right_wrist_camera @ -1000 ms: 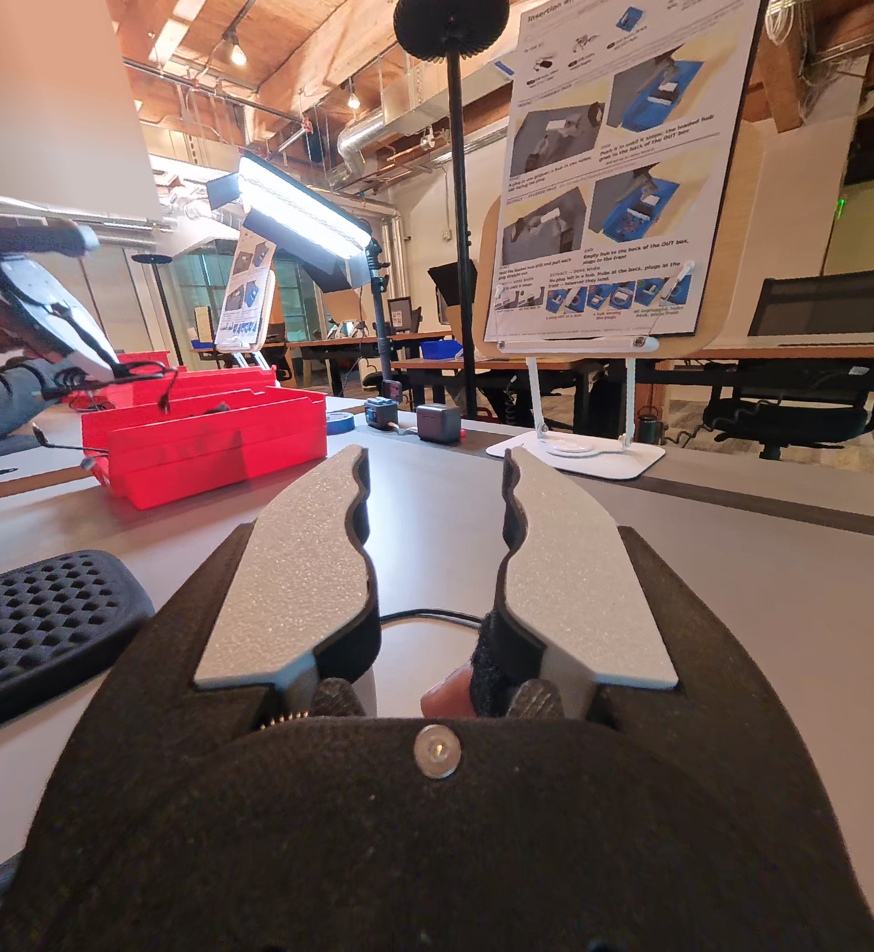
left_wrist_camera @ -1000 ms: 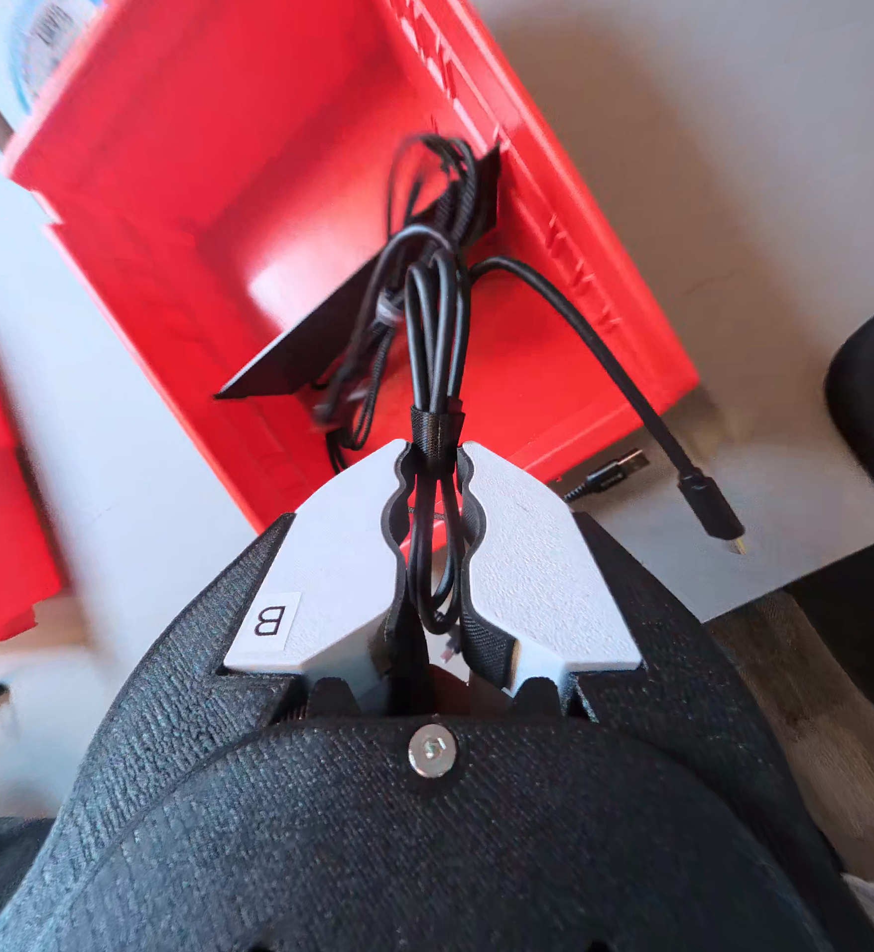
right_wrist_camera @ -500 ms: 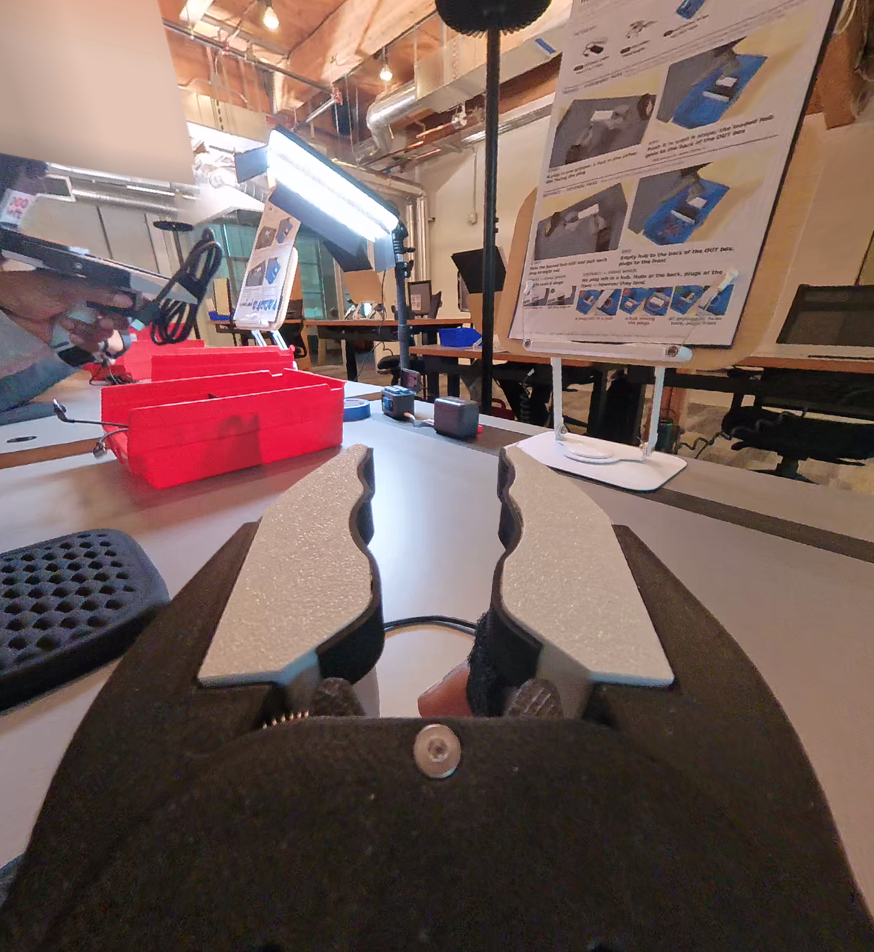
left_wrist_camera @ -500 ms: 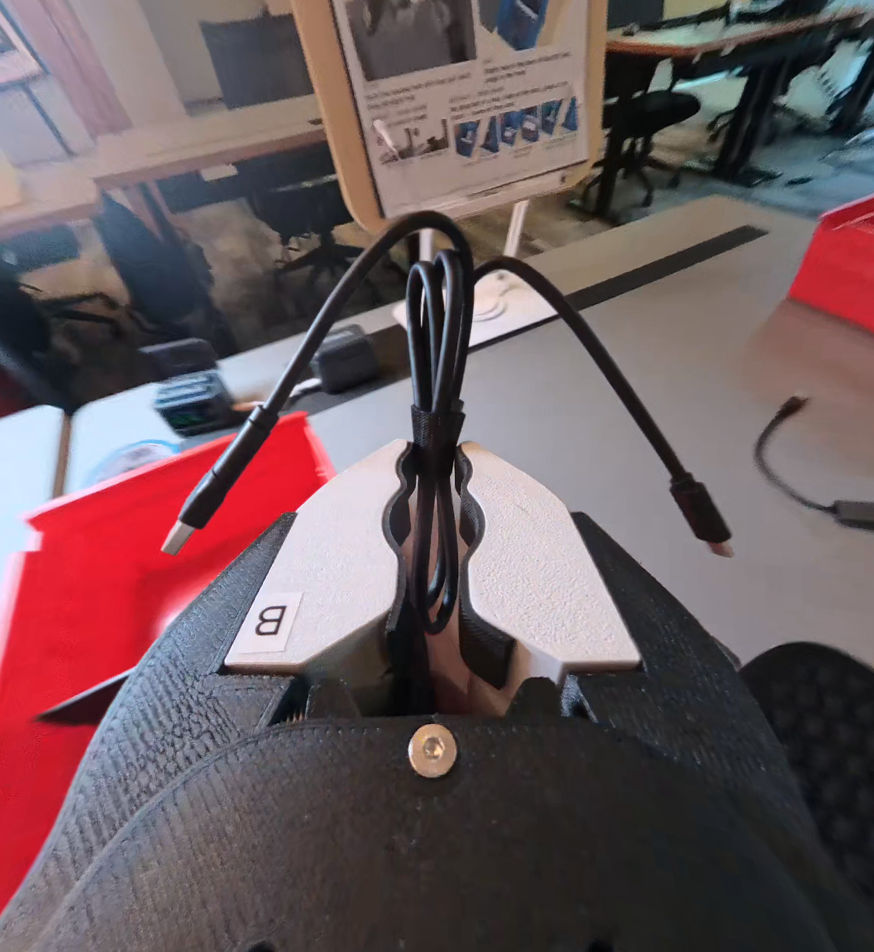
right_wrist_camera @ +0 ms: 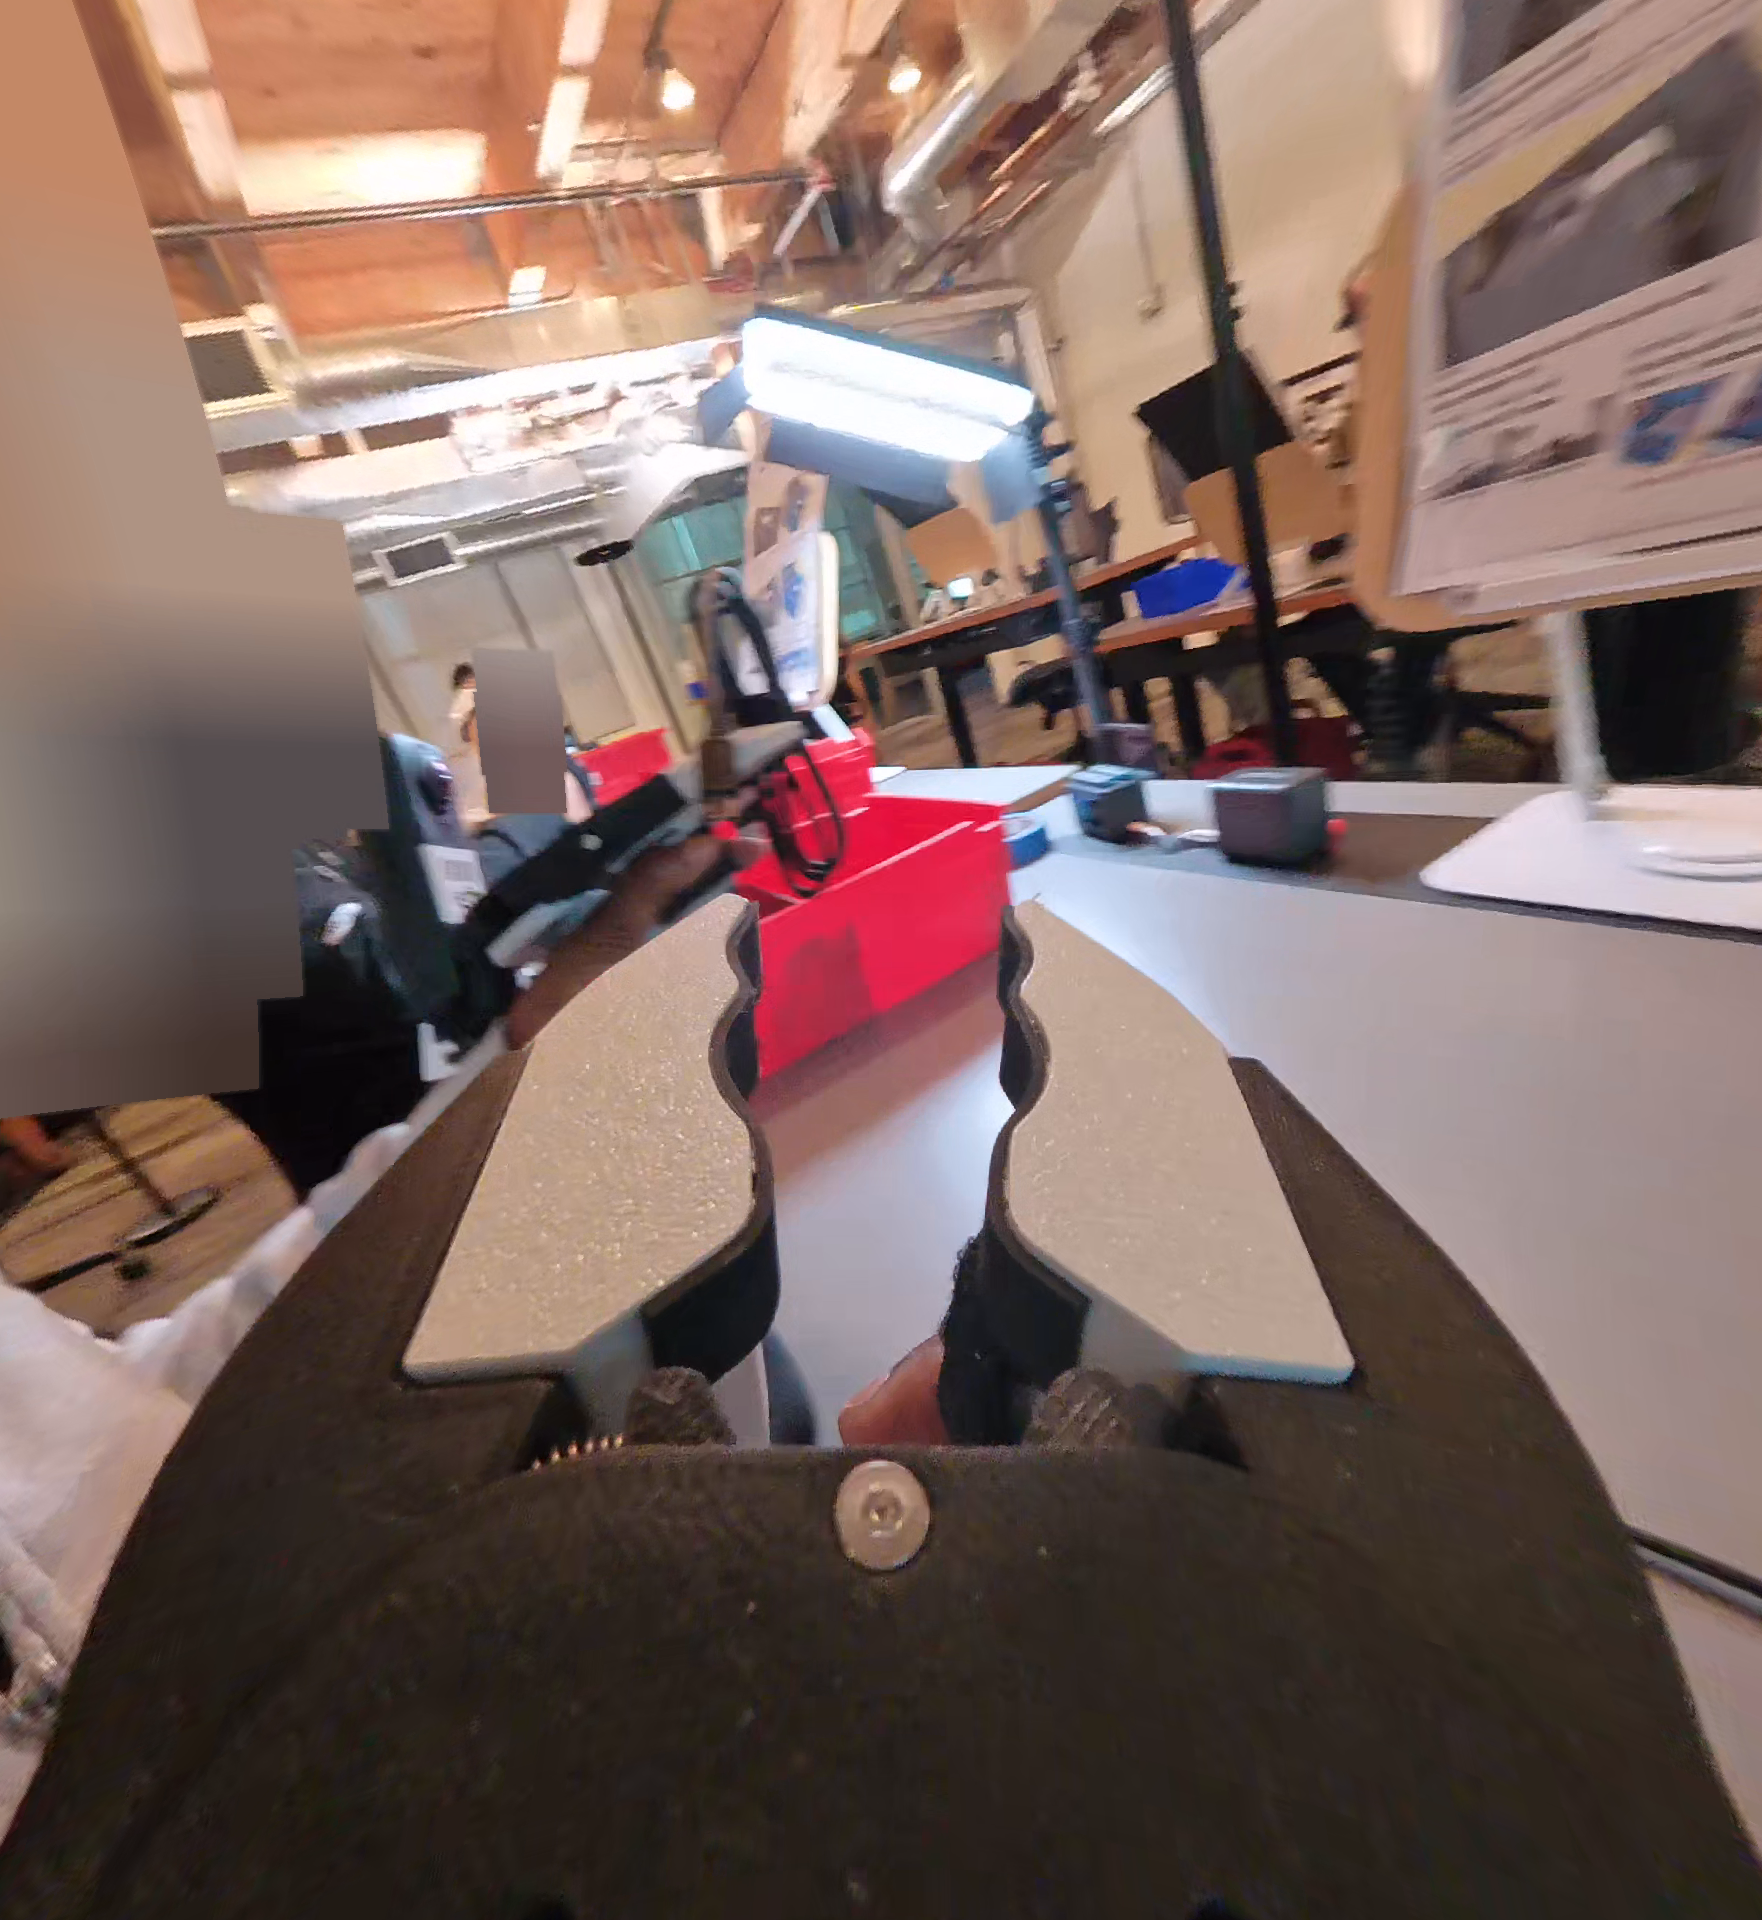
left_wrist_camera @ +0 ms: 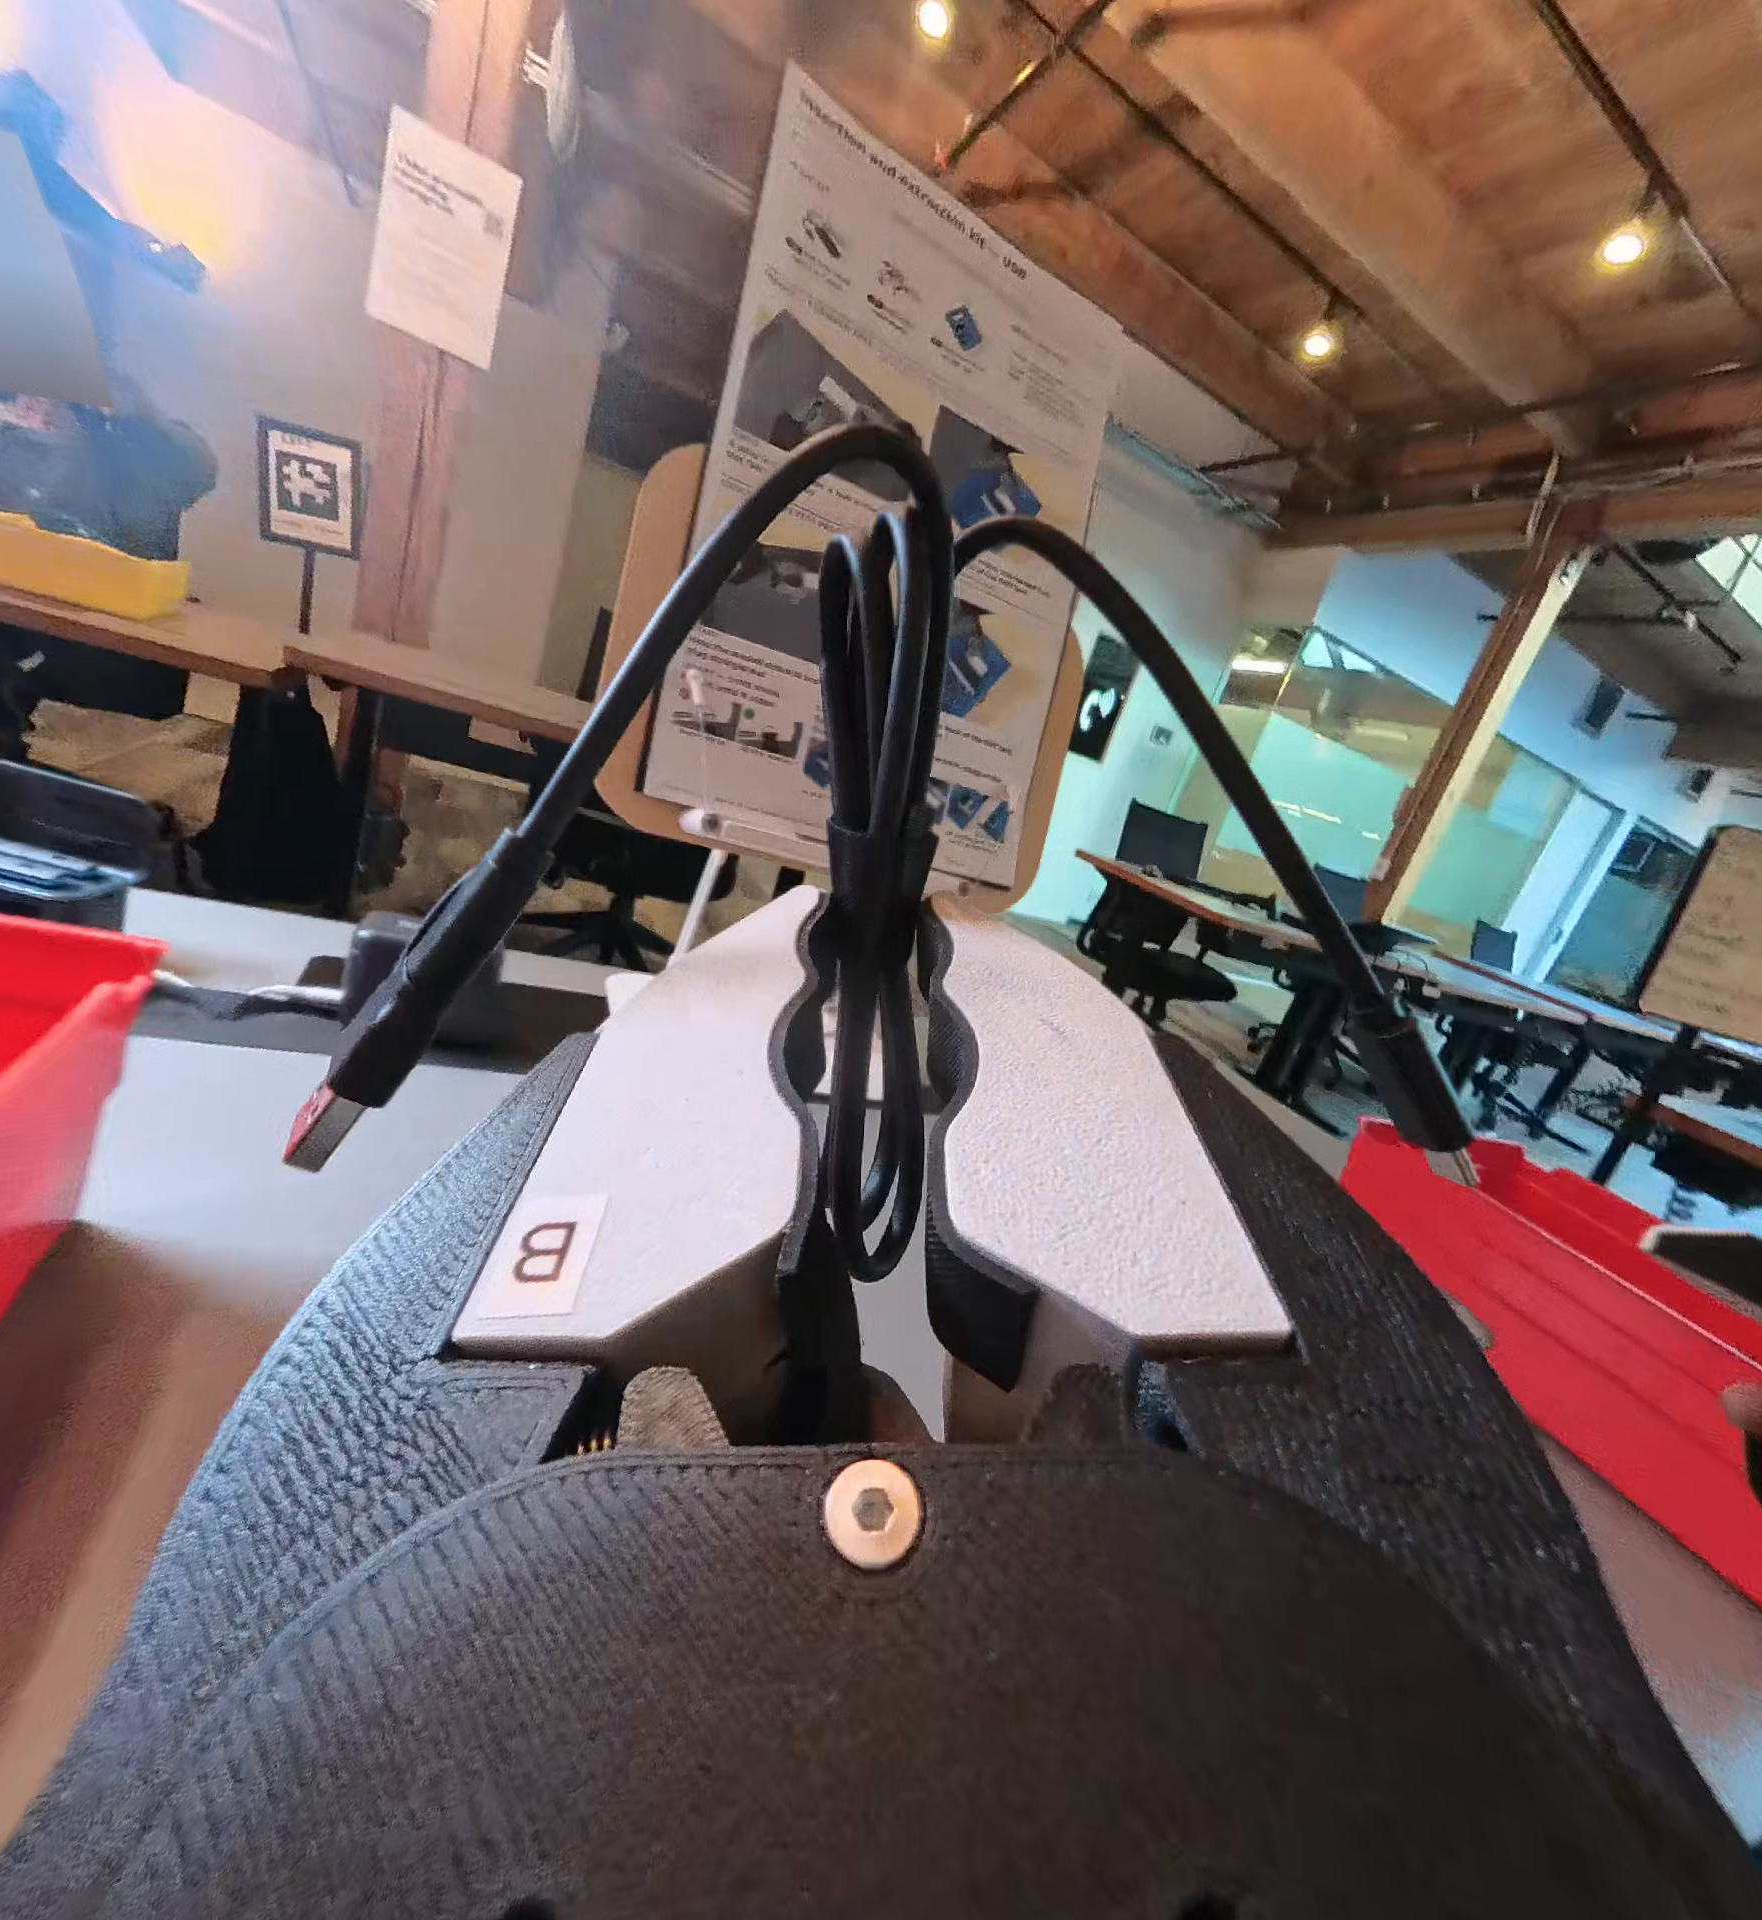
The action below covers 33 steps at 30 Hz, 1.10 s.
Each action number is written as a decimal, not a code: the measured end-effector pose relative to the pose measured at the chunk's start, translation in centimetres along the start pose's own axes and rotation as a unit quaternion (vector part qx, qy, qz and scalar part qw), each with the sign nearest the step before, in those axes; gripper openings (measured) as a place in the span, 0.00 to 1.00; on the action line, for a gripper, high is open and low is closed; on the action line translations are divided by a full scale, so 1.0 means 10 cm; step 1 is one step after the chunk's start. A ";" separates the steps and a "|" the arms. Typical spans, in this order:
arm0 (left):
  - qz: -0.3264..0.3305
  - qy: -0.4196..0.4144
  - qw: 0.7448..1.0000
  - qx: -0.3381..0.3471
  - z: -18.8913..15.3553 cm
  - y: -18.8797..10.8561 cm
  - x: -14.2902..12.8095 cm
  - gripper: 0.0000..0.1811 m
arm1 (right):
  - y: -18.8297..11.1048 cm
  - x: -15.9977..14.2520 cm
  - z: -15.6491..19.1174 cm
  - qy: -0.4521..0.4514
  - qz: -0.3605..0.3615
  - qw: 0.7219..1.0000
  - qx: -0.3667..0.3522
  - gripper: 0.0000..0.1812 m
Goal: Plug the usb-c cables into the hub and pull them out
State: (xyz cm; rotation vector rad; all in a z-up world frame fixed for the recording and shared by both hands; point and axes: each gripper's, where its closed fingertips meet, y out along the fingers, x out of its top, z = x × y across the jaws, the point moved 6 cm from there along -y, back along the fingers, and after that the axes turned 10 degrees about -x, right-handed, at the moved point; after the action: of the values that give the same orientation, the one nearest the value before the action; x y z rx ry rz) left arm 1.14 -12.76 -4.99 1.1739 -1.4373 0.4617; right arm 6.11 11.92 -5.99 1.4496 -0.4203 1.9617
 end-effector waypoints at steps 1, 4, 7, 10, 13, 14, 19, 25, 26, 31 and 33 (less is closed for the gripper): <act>-0.008 -0.004 1.000 -0.001 -0.08 0.02 -0.05 0.08 | 0.08 -0.04 0.11 0.005 0.003 1.000 0.017 0.24; -0.023 -0.033 0.999 -0.018 -0.28 0.05 -0.19 0.08 | 0.27 -0.14 0.33 0.000 0.002 0.999 0.046 0.21; -0.017 -0.047 0.998 -0.024 -0.37 0.06 -0.27 0.08 | 0.39 -0.17 0.40 -0.026 -0.003 0.998 0.050 0.18; -0.012 -0.068 0.997 -0.032 -0.41 0.05 -0.33 0.08 | 0.48 -0.19 0.45 -0.040 -0.010 0.998 0.055 0.17; -0.006 -0.087 0.996 -0.036 -0.43 0.05 -0.41 0.08 | 0.57 -0.21 0.48 -0.059 -0.003 0.997 0.055 0.15; -0.004 -0.090 0.995 -0.037 -0.43 0.05 -0.43 0.08 | 0.58 -0.21 0.49 -0.065 -0.003 0.996 0.055 0.11; 0.009 -0.101 0.994 -0.044 -0.42 0.03 -0.50 0.08 | 0.56 -0.21 0.44 -0.097 0.001 0.994 0.043 0.07; 0.139 -0.131 0.977 -0.093 -0.35 -0.10 -0.79 0.26 | 0.52 -0.15 0.22 -0.116 0.048 0.992 0.033 0.07; 0.153 -0.130 0.975 -0.097 -0.33 -0.17 -0.82 0.30 | 0.52 -0.15 0.16 -0.120 0.059 0.991 0.026 0.07; 0.129 -0.101 0.969 -0.186 -0.48 -0.49 -0.69 0.33 | 0.55 -0.14 -0.01 -0.126 0.104 0.986 0.015 0.07; 0.098 -0.157 0.934 -0.305 -0.76 -0.54 -0.62 0.31 | 0.57 -0.11 -0.01 -0.104 0.108 0.988 0.032 0.06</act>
State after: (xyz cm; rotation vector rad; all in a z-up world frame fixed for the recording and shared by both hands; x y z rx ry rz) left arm 8.52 -6.41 -10.51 0.6175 -1.8104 -0.0585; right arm 2.42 7.44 -6.35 1.7215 -0.6356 2.0123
